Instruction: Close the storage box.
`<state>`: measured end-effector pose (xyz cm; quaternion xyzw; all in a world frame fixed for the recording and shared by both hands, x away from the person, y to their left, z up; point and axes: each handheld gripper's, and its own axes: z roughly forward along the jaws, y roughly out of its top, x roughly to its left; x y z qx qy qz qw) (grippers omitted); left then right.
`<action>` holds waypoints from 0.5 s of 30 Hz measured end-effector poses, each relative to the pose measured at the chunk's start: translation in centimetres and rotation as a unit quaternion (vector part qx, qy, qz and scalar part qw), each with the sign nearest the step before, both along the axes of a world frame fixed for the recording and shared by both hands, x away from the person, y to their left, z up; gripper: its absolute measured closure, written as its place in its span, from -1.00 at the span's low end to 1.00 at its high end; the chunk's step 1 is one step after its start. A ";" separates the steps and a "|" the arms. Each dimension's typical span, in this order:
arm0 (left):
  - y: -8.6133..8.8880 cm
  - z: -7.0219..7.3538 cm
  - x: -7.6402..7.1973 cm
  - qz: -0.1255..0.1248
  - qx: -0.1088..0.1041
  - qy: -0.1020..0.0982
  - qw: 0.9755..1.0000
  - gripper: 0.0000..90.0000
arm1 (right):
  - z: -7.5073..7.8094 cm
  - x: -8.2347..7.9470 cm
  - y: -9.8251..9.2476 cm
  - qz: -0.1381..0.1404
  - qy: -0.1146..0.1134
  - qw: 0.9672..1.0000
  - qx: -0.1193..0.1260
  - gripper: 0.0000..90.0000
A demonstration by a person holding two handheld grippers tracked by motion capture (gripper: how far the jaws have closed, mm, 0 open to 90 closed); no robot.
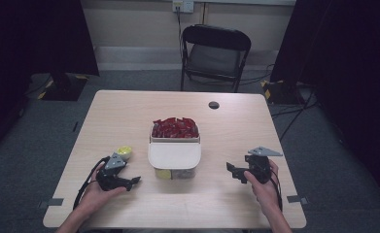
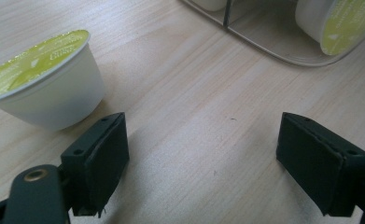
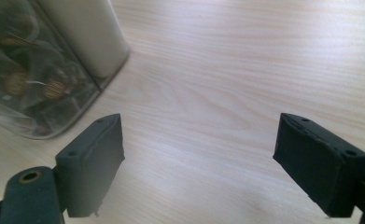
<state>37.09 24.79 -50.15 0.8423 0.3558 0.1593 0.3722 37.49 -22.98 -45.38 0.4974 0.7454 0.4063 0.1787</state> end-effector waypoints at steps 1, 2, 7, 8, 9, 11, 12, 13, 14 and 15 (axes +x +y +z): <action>0.0 0.0 0.0 0.002 -0.002 0.001 1.000 -0.63 | -0.2 0.1 -0.1 -0.002 0.002 1.000 -0.006 -0.66; 0.0 0.0 0.0 0.004 -0.002 0.003 1.000 -0.63 | -0.4 0.3 -0.1 -0.005 0.004 1.000 -0.014 -0.66; 0.0 0.0 0.0 0.004 -0.002 0.003 1.000 -0.63 | -1.5 1.0 -0.5 -0.017 0.018 0.999 -0.027 -0.67; 0.0 0.0 0.0 0.004 -0.002 0.003 1.000 -0.63 | -1.7 1.1 -0.6 -0.019 0.023 0.999 -0.030 -0.66; 0.0 0.0 0.0 0.003 -0.001 0.003 1.000 -0.63 | -1.9 1.3 -0.6 -0.023 0.027 0.999 -0.038 -0.66; 0.0 0.0 0.0 0.004 0.000 0.004 1.000 -0.63 | -2.2 1.4 -0.4 -0.023 0.030 0.998 -0.047 -0.66; 0.0 0.0 0.0 0.003 -0.004 0.003 1.000 -0.63 | -2.3 1.5 -0.4 -0.023 0.032 0.998 -0.053 -0.67; 0.0 0.0 0.0 0.003 -0.004 0.003 1.000 -0.63 | -2.4 1.5 -0.3 -0.024 0.034 0.998 -0.057 -0.66; 0.0 0.0 0.0 0.003 -0.004 0.002 1.000 -0.63 | -2.5 1.6 -0.2 -0.024 0.035 0.997 -0.064 -0.66; 0.0 0.0 0.0 0.002 -0.002 0.002 1.000 -0.63 | -2.7 1.6 -0.2 -0.024 0.037 0.997 -0.069 -0.66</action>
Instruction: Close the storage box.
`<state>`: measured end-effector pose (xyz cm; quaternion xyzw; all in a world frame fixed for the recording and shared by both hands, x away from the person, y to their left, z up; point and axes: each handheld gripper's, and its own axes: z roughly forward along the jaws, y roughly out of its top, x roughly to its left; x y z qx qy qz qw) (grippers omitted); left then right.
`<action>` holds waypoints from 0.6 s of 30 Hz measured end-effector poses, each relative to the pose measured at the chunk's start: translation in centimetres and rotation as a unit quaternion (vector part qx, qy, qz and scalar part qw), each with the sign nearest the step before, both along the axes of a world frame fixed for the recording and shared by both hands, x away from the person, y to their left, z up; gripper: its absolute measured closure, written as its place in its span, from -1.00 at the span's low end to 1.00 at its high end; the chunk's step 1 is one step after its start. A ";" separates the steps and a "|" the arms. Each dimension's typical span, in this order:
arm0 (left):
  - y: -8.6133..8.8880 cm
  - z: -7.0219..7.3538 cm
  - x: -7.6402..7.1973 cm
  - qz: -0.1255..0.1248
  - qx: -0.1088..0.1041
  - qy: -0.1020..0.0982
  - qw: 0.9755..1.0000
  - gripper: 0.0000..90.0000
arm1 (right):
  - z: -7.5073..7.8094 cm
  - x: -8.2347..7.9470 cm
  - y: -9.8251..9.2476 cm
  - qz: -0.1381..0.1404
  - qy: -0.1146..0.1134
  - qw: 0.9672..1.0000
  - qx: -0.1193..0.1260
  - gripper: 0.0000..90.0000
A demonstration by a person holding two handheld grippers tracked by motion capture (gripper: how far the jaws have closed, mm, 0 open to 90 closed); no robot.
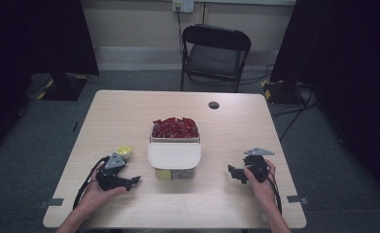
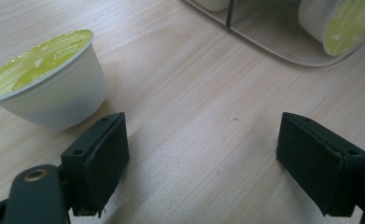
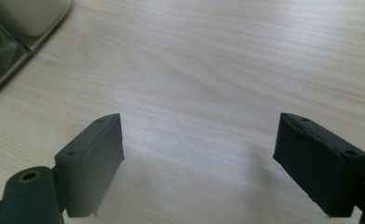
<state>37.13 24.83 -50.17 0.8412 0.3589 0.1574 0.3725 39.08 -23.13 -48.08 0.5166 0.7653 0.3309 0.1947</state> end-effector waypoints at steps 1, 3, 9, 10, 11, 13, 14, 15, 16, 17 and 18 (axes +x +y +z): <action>0.0 0.0 0.0 0.001 0.002 0.001 1.000 -0.63 | -0.2 0.0 0.1 -0.002 0.000 1.000 -0.005 -0.66; 0.0 0.0 0.0 0.000 -0.001 -0.001 1.000 -0.63 | -0.6 -0.1 0.3 0.003 0.001 1.000 -0.013 -0.66; 0.2 0.0 0.1 0.002 0.000 -0.001 1.000 -0.63 | -1.3 -0.2 0.4 -0.012 0.003 0.999 -0.031 -0.67; 0.3 0.0 0.1 0.003 0.001 0.000 1.000 -0.63 | -1.4 -0.2 0.4 -0.012 0.001 0.999 -0.031 -0.68; 0.3 0.0 0.2 0.003 0.001 0.000 1.000 -0.63 | -1.4 -0.2 0.4 -0.013 0.002 0.999 -0.031 -0.69; 0.3 0.0 0.1 0.005 -0.001 0.000 1.000 -0.63 | -1.4 -0.2 0.5 -0.014 0.000 0.999 -0.032 -0.70; 0.3 0.0 0.2 0.006 0.000 0.000 1.000 -0.63 | -1.5 -0.2 0.5 -0.015 -0.002 0.999 -0.030 -0.72; 0.4 0.0 0.2 0.004 0.000 -0.001 1.000 -0.63 | -1.6 -0.3 0.5 -0.016 -0.006 0.999 -0.029 -0.74; 0.4 0.0 0.2 0.006 0.001 0.000 1.000 -0.63 | -1.7 -0.3 0.5 -0.018 -0.008 0.999 -0.028 -0.76; 0.4 0.0 0.2 0.006 0.002 0.000 1.000 -0.63 | -1.8 -0.3 0.5 -0.015 -0.015 0.999 -0.026 -0.81; 0.4 0.0 0.1 0.007 0.002 0.000 1.000 -0.63 | -2.0 -0.4 0.5 -0.017 -0.020 0.999 -0.023 -0.84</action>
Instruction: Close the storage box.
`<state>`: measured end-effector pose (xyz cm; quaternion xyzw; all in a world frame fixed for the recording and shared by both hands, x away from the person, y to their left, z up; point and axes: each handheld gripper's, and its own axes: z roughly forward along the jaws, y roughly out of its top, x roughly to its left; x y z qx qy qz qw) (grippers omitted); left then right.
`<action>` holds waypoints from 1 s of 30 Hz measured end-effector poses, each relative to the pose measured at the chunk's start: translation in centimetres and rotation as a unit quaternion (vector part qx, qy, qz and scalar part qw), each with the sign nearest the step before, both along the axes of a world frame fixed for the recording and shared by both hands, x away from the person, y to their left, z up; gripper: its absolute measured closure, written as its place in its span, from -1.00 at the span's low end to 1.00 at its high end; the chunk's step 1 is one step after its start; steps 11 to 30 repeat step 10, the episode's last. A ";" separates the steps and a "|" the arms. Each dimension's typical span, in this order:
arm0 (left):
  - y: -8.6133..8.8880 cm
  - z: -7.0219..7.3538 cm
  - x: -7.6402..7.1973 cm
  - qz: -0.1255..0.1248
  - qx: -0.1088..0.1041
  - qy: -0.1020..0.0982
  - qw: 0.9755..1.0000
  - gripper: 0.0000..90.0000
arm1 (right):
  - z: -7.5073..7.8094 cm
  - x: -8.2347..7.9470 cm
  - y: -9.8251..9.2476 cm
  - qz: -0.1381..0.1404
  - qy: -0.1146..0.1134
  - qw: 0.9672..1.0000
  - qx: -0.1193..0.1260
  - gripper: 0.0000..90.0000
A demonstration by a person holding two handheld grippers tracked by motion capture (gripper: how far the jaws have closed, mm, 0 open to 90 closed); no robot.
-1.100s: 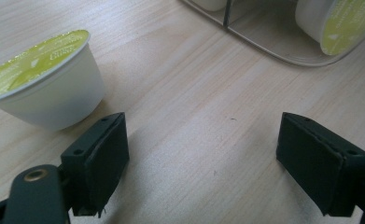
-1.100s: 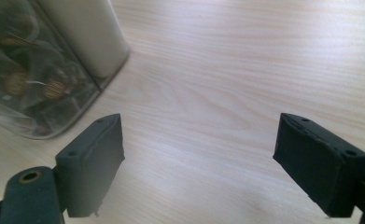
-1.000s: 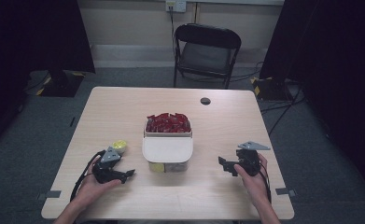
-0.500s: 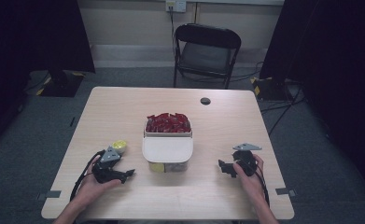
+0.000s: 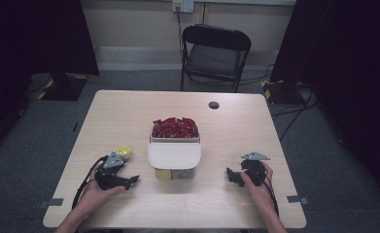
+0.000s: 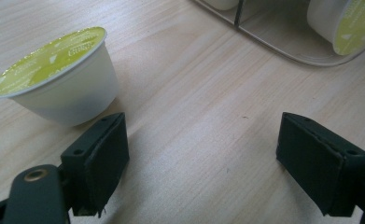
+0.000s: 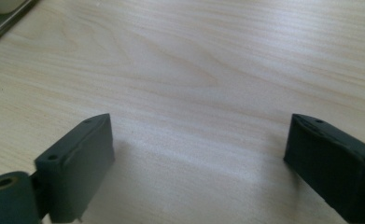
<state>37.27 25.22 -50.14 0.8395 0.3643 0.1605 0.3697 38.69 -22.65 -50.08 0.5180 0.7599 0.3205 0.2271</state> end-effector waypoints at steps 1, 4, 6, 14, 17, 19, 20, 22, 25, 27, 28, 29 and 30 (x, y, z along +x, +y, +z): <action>0.0 0.0 0.0 0.000 -0.001 -0.001 1.000 -0.63 | 0.0 0.0 0.0 0.000 -0.001 1.000 0.000 -0.84; 0.0 0.0 0.0 -0.002 -0.001 -0.002 1.000 -0.63 | 0.0 0.0 0.0 0.000 -0.001 1.000 0.000 -0.84; 0.0 0.0 0.0 0.000 -0.003 0.000 1.000 -0.63 | 0.0 0.0 0.0 0.000 -0.001 1.000 0.000 -0.85; 0.1 0.0 0.0 0.000 -0.001 0.000 1.000 -0.63 | 0.0 0.0 0.0 -0.001 -0.001 1.000 -0.001 -0.86; 0.1 0.0 0.0 0.000 -0.001 0.000 1.000 -0.63 | 0.0 0.0 0.0 -0.001 -0.001 1.000 -0.001 -0.86; 0.1 0.0 0.0 0.000 -0.001 0.000 1.000 -0.63 | 0.0 0.0 0.0 -0.001 -0.001 1.000 -0.001 -0.86; 0.1 0.0 0.0 0.000 -0.001 0.000 1.000 -0.63 | 0.0 0.0 0.0 -0.001 -0.001 1.000 -0.001 -0.86; 0.1 0.0 0.0 0.000 -0.001 0.000 1.000 -0.63 | 0.0 0.0 0.0 -0.001 -0.001 1.000 -0.001 -0.86; 0.1 0.0 0.0 0.000 -0.001 0.000 1.000 -0.63 | 0.0 0.0 0.0 -0.001 -0.001 1.000 -0.001 -0.86; 0.1 0.0 0.0 0.000 -0.001 0.000 1.000 -0.63 | 0.0 0.0 0.0 -0.001 -0.001 1.000 -0.001 -0.86; 0.1 0.0 0.0 0.000 -0.001 0.000 1.000 -0.63 | 0.0 0.0 0.0 -0.001 -0.001 1.000 -0.001 -0.86; 0.1 0.0 0.0 0.000 -0.001 0.000 1.000 -0.63 | 0.0 0.0 0.0 -0.001 -0.001 1.000 -0.001 -0.86; 0.1 0.0 0.0 0.000 -0.001 0.000 1.000 -0.63 | 0.0 0.0 0.0 -0.001 -0.001 1.000 -0.001 -0.86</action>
